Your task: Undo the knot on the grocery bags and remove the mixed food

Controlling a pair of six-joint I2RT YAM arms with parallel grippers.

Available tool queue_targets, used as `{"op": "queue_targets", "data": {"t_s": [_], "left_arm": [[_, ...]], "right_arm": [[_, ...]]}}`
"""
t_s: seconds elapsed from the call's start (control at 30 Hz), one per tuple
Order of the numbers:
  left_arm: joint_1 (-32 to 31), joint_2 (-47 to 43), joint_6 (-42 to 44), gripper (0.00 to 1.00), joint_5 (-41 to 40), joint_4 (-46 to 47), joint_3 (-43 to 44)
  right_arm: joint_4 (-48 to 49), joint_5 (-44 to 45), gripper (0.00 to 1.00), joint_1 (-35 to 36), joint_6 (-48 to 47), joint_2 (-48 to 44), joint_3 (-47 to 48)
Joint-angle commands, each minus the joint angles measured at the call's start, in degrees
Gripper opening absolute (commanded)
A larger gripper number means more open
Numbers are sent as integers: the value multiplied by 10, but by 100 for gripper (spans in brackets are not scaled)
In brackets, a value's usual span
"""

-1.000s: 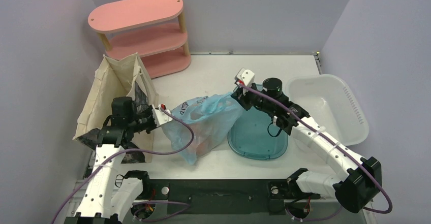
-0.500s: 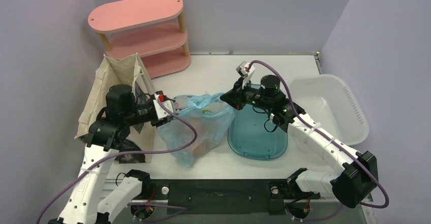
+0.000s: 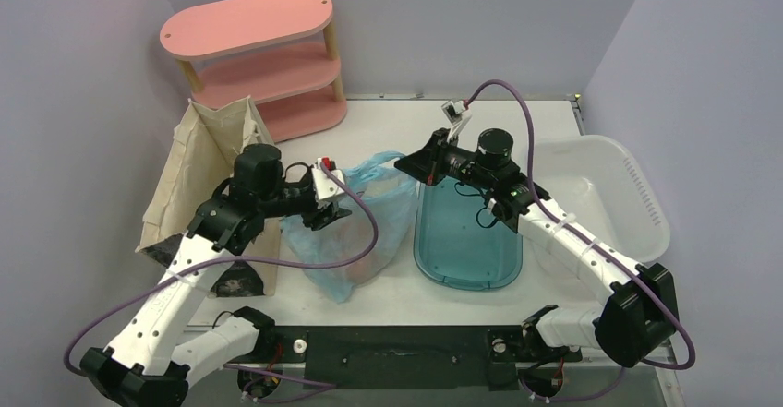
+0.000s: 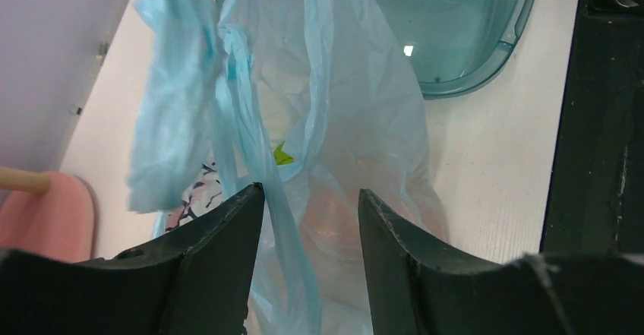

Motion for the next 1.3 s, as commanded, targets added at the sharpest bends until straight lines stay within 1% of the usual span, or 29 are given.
{"op": "queue_targets", "data": {"t_s": [0.0,0.03,0.07,0.1,0.13,0.17,0.2,0.23,0.27,0.3,0.33,0.37,0.4,0.43,0.47,0.5,0.53,0.63,0.8,0.93,1.03,1.07,1.1,1.13,1.17,1.2,1.23,1.27], "left_arm": [[-12,8,-68,47,-44,96,-28],[-15,11,-71,47,-47,103,-31],[-18,12,-71,38,-49,101,-34],[-19,10,-64,31,-44,78,-34],[-20,6,-25,18,-21,31,-33],[-21,-4,5,12,-8,-3,-33],[-22,-14,68,2,6,-66,-36],[-23,-38,112,0,8,-92,-49],[-23,-52,131,0,6,-141,-57],[-23,-81,175,0,4,-167,-72],[-23,-94,201,0,1,-229,-78],[-24,-117,266,0,0,-261,-90],[-24,-127,302,0,-7,-331,-95],[-25,-142,365,0,-13,-366,-107],[-25,-149,395,0,-33,-421,-113],[-25,-161,445,0,-56,-445,-127],[-26,-172,450,0,-67,-467,-134],[-27,-186,501,0,-106,-481,-158],[-27,-191,536,0,-145,-478,-186],[-27,-204,561,0,-182,-476,-189],[-27,-211,545,0,-183,-467,-180],[-27,-215,506,0,-178,-456,-166],[-27,-216,482,6,-162,-428,-155],[-27,-217,426,21,-138,-413,-127],[-27,-214,401,28,-122,-384,-112],[-27,-211,348,35,-92,-370,-80],[-27,-198,321,37,-78,-349,-66],[-27,-188,271,38,-56,-340,-34]], "right_arm": [[68,-21,0,-10,52,4,5],[68,-23,0,-10,56,5,6],[69,-23,0,-13,57,5,6],[69,-23,0,-16,59,6,5],[68,-23,0,-19,60,6,5],[68,-21,0,-25,64,7,5],[67,-20,0,-27,65,9,3],[67,-17,0,-35,66,9,2],[65,-15,0,-37,60,11,0],[58,-7,0,-40,55,10,-1],[54,4,0,-41,48,11,-1],[51,9,0,-45,45,12,-3],[50,19,0,-47,43,15,-5],[51,24,0,-51,43,17,-7],[51,32,0,-54,45,24,-8],[51,37,0,-60,46,27,-8],[51,47,0,-62,48,34,-8],[37,71,0,-75,45,47,-3],[-2,141,0,-91,31,62,3],[-17,158,0,-114,45,65,-1],[-32,135,0,-115,16,57,3],[-37,125,0,-113,9,54,5],[-43,104,8,-110,-10,50,12],[-62,94,15,-108,-20,48,24],[-72,75,32,-106,-42,44,31],[-98,70,41,-106,-53,41,43],[-112,65,54,-105,-77,31,49],[-129,64,62,-105,-88,26,58]]}}
